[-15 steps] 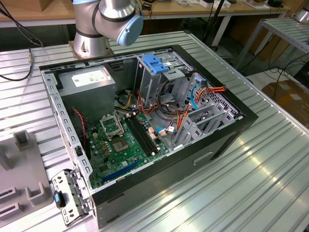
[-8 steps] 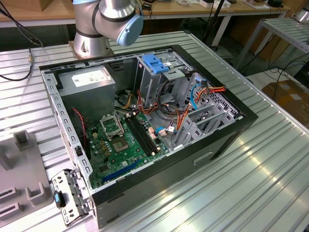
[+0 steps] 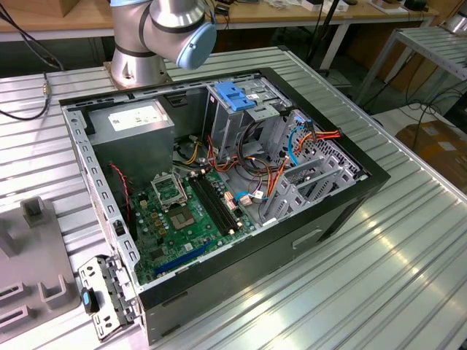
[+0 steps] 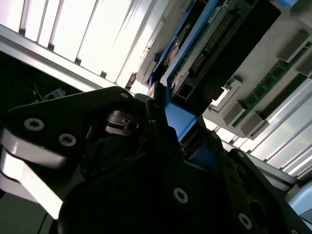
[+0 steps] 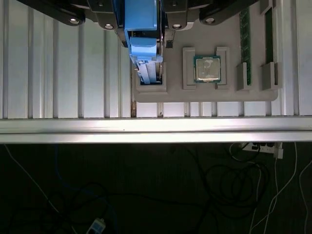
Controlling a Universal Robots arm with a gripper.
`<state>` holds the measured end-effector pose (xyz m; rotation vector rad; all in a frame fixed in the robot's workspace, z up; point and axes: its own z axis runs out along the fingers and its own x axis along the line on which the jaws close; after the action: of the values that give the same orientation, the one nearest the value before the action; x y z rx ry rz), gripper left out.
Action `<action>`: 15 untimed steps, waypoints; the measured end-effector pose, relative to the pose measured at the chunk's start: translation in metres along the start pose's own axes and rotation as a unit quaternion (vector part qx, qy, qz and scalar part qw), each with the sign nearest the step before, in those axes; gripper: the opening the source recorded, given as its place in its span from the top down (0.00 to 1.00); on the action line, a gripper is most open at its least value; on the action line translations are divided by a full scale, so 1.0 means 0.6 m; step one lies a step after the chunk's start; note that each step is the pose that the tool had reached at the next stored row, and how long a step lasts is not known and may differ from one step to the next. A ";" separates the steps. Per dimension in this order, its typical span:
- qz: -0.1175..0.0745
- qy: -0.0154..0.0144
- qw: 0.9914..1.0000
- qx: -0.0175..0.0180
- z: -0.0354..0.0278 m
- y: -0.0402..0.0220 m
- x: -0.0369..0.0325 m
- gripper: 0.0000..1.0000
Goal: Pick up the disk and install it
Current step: 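Pick up the disk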
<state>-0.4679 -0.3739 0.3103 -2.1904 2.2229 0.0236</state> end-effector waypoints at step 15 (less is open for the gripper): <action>0.000 -0.001 1.000 0.000 -0.039 0.000 -0.001 0.63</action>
<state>-0.4679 -0.3739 0.3339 -2.1895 2.2221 0.0254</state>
